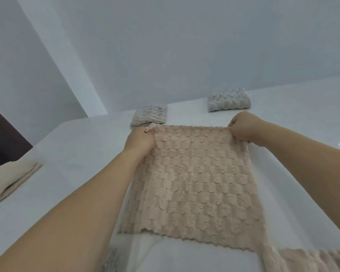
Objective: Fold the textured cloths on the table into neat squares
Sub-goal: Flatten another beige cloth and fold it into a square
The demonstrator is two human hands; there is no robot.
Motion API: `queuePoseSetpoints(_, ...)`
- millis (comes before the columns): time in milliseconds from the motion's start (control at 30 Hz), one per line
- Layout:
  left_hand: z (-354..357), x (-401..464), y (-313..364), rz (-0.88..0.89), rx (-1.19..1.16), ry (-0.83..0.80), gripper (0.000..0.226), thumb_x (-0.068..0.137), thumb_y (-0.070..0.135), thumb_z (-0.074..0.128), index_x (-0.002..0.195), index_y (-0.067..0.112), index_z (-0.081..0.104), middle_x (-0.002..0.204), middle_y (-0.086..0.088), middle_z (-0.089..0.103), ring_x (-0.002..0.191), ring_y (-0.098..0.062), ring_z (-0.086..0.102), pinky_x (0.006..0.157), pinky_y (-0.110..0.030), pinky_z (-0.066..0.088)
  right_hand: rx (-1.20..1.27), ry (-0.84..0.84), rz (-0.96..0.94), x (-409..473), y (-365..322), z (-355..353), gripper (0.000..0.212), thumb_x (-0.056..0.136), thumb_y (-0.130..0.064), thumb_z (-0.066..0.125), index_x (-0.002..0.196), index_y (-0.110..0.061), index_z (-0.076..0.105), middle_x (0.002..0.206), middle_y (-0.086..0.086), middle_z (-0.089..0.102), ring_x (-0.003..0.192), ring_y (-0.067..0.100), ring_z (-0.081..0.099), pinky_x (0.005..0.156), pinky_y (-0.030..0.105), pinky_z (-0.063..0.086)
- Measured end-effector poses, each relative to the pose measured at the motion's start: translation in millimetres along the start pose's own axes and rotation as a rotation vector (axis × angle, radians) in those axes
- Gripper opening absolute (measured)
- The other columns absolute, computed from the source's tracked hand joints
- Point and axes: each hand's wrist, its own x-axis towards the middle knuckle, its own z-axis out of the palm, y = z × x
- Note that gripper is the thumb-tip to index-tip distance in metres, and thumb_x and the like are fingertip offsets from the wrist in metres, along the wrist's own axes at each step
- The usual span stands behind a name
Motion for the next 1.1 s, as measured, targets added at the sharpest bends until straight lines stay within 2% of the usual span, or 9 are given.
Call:
queuePoseSetpoints(100,3.2,18.7,-4.2,-0.001,0.037,0.016,0.035,0.100,0.031,0.045,0.070,0.013,0.052,0.081,-0.017,0.060,0.094,-0.041,0.061,0.071,-0.036,0.044,-0.025,0.124,-0.082,22.9,-3.4,8.6,0.032,0.087,-0.001,0.043,0.109,0.010,0.063,0.108,0.026,0.067,0.084,0.040,0.063,0.062,0.037,0.053)
queuePoseSetpoints(167,5.2,28.1,-7.4,-0.015,0.117,0.020,0.034,0.100,0.033,0.043,0.093,0.005,0.061,0.101,-0.023,0.064,0.102,-0.041,0.061,0.079,-0.041,0.048,-0.045,0.185,-0.131,33.2,-11.7,10.7,0.028,0.087,0.001,0.041,0.105,0.002,0.063,0.108,0.021,0.066,0.085,0.035,0.061,0.063,0.037,0.051)
queuePoseSetpoints(233,8.9,30.1,-10.4,0.003,0.383,0.114,0.038,0.096,0.031,0.042,0.122,0.004,0.053,0.115,-0.019,0.061,0.108,-0.039,0.057,0.084,-0.042,0.045,-0.177,0.225,-0.182,41.9,-21.2,13.2,0.027,0.089,-0.001,0.043,0.111,-0.003,0.059,0.113,0.017,0.059,0.094,0.031,0.056,0.073,0.035,0.049)
queuePoseSetpoints(333,21.0,24.2,-3.6,0.324,0.573,0.299,0.040,0.088,0.015,0.047,0.127,0.007,0.049,0.125,-0.015,0.051,0.114,-0.037,0.047,0.092,-0.043,0.039,-0.381,0.272,-0.298,43.5,-38.3,25.8,0.035,0.091,-0.009,0.046,0.125,-0.004,0.049,0.128,0.017,0.048,0.116,0.036,0.046,0.096,0.042,0.043)
queuePoseSetpoints(433,42.5,21.0,13.6,0.574,0.360,0.176,0.035,0.098,0.013,0.041,0.129,0.006,0.054,0.134,-0.011,0.051,0.123,-0.030,0.046,0.102,-0.039,0.034,-0.344,0.225,-0.447,32.5,-50.1,49.7,0.039,0.100,-0.020,0.036,0.135,-0.007,0.045,0.140,0.011,0.045,0.128,0.030,0.043,0.107,0.041,0.035)
queuePoseSetpoints(500,58.3,21.7,12.7,0.536,0.325,-0.092,0.041,0.105,0.023,0.033,0.140,0.006,0.046,0.147,-0.010,0.044,0.139,-0.028,0.037,0.114,-0.037,0.026,-0.396,0.062,-0.459,26.4,-48.2,68.0,0.049,0.103,-0.032,0.026,0.146,-0.010,0.033,0.154,0.007,0.031,0.141,0.025,0.028,0.116,0.042,0.020)
queuePoseSetpoints(567,68.7,22.5,1.8,0.444,0.465,-0.270,0.052,0.106,0.035,0.023,0.152,0.012,0.030,0.160,-0.004,0.027,0.149,-0.024,0.018,0.121,-0.040,0.013,-0.456,-0.065,-0.396,24.8,-40.1,82.1,0.058,0.103,-0.042,0.016,0.154,-0.016,0.014,0.162,0.001,0.010,0.149,0.020,0.008,0.120,0.042,0.004)
queuePoseSetpoints(667,72.5,24.0,-7.6,0.391,0.554,-0.281,0.055,0.105,0.040,0.017,0.157,0.021,0.015,0.165,0.003,0.008,0.152,-0.016,0.004,0.123,-0.040,0.003,-0.479,-0.029,-0.376,25.6,-32.1,87.5,0.057,0.102,-0.042,0.010,0.155,-0.021,0.008,0.163,-0.004,0.003,0.149,0.015,0.001,0.121,0.040,-0.001)
queuePoseSetpoints(1100,32.3,31.4,-45.1,0.256,0.588,-0.296,0.061,0.104,0.047,0.013,0.158,0.019,0.004,0.166,0.004,-0.003,0.152,-0.014,-0.004,0.123,-0.037,-0.002,-0.494,-0.012,-0.219,19.2,4.5,58.5,0.056,0.102,-0.044,0.009,0.155,-0.028,0.002,0.162,-0.009,-0.004,0.149,0.012,-0.006,0.121,0.040,-0.003)
